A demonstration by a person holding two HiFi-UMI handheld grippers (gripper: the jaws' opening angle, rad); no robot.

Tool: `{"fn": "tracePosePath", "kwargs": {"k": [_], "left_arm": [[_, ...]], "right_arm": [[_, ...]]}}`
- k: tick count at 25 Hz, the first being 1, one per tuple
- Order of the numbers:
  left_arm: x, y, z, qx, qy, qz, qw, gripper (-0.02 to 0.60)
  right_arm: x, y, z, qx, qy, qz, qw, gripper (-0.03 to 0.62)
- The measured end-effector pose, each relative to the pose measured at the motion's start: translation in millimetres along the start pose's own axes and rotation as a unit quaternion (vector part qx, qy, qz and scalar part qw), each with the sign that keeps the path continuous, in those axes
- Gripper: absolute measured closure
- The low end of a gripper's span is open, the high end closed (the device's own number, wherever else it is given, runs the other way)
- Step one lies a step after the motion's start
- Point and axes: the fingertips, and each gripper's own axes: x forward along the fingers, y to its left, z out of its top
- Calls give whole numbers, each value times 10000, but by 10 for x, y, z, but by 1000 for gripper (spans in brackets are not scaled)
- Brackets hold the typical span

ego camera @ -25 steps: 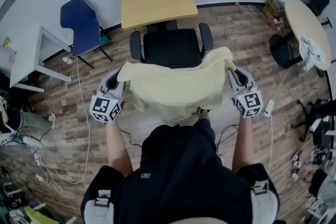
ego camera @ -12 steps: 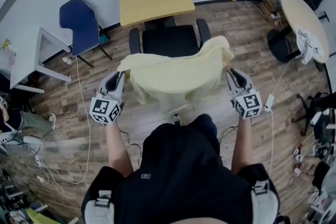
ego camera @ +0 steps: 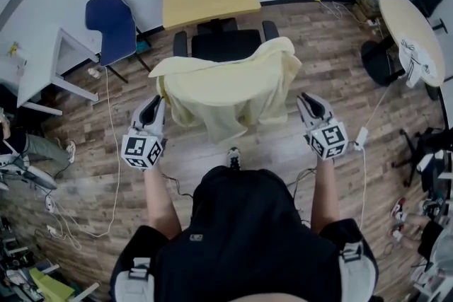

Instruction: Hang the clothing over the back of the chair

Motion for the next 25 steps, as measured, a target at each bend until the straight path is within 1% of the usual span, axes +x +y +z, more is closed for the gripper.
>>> {"fn": "tracePosePath", "kwargs": {"k": [4,8,10,12,14,20,22,25], "left_arm": [[-193,-282,14,20,-30,75,10000,537],[-441,-559,-20,-57,-6,117,9999,538],[-548,-711,-54,-67,3,119,9999,549],[-639,-885,-105,-108,4,49,9999,580],[-732,-1072,-170,-130,57,-37,9999,581],[-989,-1544,-337,-161,186,-53,9997,581],[-1106,-1664,-391,-152,222,-38,9996,581],[-1291,-1763,-422,-169,228,37,9996,581]], "right_arm": [[-198,9,-23,-167,-48,109,9998,543],[-444,111,-36,-419,-25,264,9988,551],[-566,137,-44,-469,-66,312,9984,571],[-689,178,-80,-508,-50,350,9981,585],[-808,224,-122,-535,-10,387,9978,588],[-1136,312,-274,-489,-62,537,9973,597],[-1224,387,-326,-557,-85,606,9966,597],[-1341,488,-360,-679,22,654,9955,598]]}}
